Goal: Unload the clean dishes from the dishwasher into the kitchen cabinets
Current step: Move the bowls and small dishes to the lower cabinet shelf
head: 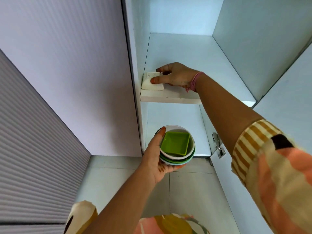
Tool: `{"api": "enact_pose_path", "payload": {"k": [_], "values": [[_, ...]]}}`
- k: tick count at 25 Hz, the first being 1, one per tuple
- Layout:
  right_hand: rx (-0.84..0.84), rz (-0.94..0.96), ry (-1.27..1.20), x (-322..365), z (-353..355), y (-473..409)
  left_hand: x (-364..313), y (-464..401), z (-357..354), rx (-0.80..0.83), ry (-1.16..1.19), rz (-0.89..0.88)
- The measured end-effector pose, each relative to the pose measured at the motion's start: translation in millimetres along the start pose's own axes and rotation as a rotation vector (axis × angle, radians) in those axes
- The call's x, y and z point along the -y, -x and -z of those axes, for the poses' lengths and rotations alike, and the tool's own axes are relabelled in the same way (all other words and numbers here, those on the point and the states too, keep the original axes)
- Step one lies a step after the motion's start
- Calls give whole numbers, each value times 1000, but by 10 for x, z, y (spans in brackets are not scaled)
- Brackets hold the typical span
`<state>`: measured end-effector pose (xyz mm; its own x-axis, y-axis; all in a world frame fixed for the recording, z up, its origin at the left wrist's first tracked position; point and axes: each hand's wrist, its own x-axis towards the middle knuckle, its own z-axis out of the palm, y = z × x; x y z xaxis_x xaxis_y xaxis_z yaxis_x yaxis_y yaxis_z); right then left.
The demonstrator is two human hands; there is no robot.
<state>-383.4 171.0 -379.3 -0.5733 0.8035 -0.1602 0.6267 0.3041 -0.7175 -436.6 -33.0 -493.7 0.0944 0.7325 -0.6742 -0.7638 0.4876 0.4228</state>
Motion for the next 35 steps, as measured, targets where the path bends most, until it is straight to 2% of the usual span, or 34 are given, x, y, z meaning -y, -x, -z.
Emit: {"api": "enact_pose_path", "payload": {"k": [2, 4, 5, 6, 7, 9, 11, 13, 17, 19, 22, 23, 25, 28, 35], "values": [[-74, -15, 19, -36, 6, 110, 11, -18, 27, -17, -12, -23], [-223, 135, 87, -110, -39, 427, -14, -33, 57, -40, -22, -49], [-231, 234, 116, -139, -80, 639, -37, -43, 69, -41, -31, -67], [-135, 302, 154, -164, -144, 873, -56, -35, 79, -35, -38, -78], [34, 325, 217, -192, -234, 1105, -75, -17, 81, -26, -44, -80], [355, 237, 479, -311, -440, 1385, -87, -3, 89, -2, -61, -67], [425, 186, 717, -422, -570, 1453, -74, -7, 96, 8, -72, -53], [408, 226, 741, -418, -538, 1447, -44, -22, 88, -6, -44, -49], [429, 245, 365, -404, -188, 1431, 5, 37, 44, -53, -11, -82], [391, 205, 47, -331, -31, 1447, -7, 69, 23, -88, -23, -122], [32, 104, -689, -212, 171, 1253, -8, 125, -1, -117, -25, -143], [-74, 69, -879, -176, 256, 1099, -3, 137, -10, -110, -24, -138], [-184, -19, -1133, -134, 385, 690, 3, 140, -19, -103, -28, -131], [-213, -230, -1243, -60, 483, 95, 21, 109, -10, -76, -3, -109], [-158, -374, -935, 43, 355, -620, 67, 21, 89, -56, -82, -83]]}}
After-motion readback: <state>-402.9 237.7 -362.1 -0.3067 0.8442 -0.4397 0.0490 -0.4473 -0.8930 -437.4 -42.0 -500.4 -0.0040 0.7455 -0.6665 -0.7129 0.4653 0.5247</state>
